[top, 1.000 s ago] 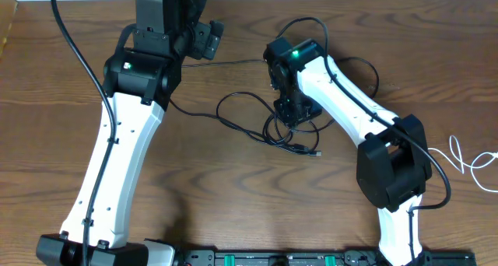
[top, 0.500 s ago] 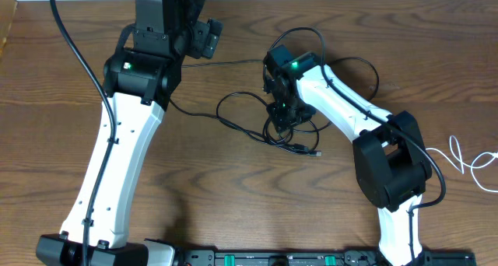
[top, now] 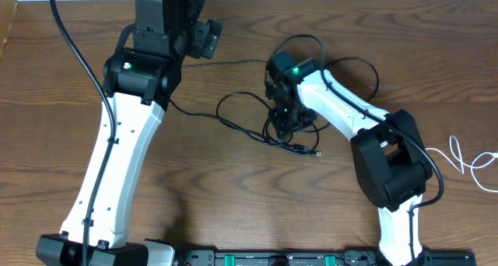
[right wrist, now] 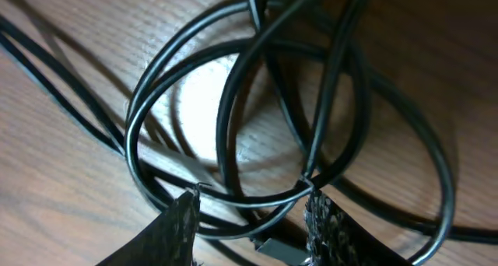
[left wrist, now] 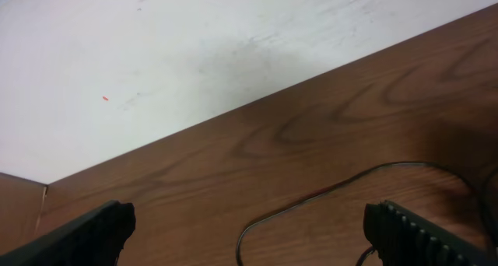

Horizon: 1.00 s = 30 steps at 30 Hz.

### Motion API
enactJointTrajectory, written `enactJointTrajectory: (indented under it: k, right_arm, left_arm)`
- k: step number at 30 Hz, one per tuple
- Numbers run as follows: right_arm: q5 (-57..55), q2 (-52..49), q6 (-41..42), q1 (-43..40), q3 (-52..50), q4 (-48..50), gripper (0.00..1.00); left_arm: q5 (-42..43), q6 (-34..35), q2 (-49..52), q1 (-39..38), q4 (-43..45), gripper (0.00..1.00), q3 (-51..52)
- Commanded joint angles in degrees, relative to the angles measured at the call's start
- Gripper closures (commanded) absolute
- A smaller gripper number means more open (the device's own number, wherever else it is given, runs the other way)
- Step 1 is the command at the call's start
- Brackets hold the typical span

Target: Untangle cables

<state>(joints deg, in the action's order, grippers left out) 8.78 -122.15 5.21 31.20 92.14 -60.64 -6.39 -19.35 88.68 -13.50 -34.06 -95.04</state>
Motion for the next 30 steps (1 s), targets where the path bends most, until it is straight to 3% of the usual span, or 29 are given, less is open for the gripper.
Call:
enactJointTrajectory:
  k: [1,16,23,25,26,28,30]
  right_arm:
    - [-2.93,0.17,0.85,-0.59,-0.42,0.42,0.58]
    - [-4.09,0.13,1.60,-0.39,-0.59,1.38,0.56]
    - [-2.14,0.13,3.78,-0.37,-5.31,5.97,0.56]
    - [-2.12,0.13,4.42,-0.37,-6.88,7.17,0.66]
    - [-2.10,0.13,4.66,-0.37,-7.65,7.61,0.79]
    - [-2.10,0.13,4.61,-0.33,-8.04,7.72,0.95]
    - [-1.68,0.13,4.57,-0.35,-8.02,8.13,0.99]
  left_arm:
    - [-0.94,-0.13,0.04,0.26,0.28,0.02,0.98]
    - [-0.68,-0.11,0.04,0.26,0.31,0.02,0.98]
    - [-0.72,-0.13,0.04,0.26,0.33,0.02,0.98]
    - [-0.72,-0.13,0.04,0.26,0.33,0.02,0.98]
    - [-0.72,-0.13,0.04,0.26,0.33,0.02,0.98]
    - [-0.72,-0.13,0.04,0.26,0.33,0.02,0.98]
    - [-0.72,-0.13,0.04,0.26,0.33,0.02,0.98]
